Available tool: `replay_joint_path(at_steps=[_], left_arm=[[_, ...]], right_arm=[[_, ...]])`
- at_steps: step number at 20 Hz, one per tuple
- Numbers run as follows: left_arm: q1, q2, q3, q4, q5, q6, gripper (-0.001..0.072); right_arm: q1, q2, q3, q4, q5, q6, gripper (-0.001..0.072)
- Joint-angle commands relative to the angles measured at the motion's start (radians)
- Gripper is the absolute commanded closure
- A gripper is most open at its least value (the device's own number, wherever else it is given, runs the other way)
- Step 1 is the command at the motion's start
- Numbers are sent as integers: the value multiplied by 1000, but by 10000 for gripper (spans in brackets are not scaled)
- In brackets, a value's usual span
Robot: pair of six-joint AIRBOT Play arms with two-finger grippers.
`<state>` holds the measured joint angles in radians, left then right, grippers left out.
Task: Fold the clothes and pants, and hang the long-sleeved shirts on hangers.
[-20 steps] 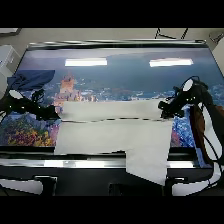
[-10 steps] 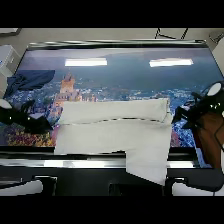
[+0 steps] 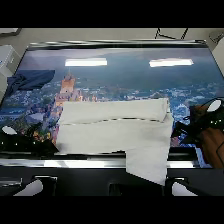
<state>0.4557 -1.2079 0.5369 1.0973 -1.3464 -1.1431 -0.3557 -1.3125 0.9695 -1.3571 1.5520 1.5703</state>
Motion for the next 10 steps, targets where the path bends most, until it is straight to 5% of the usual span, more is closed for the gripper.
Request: replay_joint_path(at_steps=[1,6,10], left_arm=[[3,9,-31,-62,87,6,423],[4,10,-58,-60,64,2,659],[4,14,-61,-60,58,29,687]], right_arm=[[-1,6,-10,10,11,-9,135],[-1,24,-83,9,14,-19,135],[-1,97,-298,22,-66,-46,135]])
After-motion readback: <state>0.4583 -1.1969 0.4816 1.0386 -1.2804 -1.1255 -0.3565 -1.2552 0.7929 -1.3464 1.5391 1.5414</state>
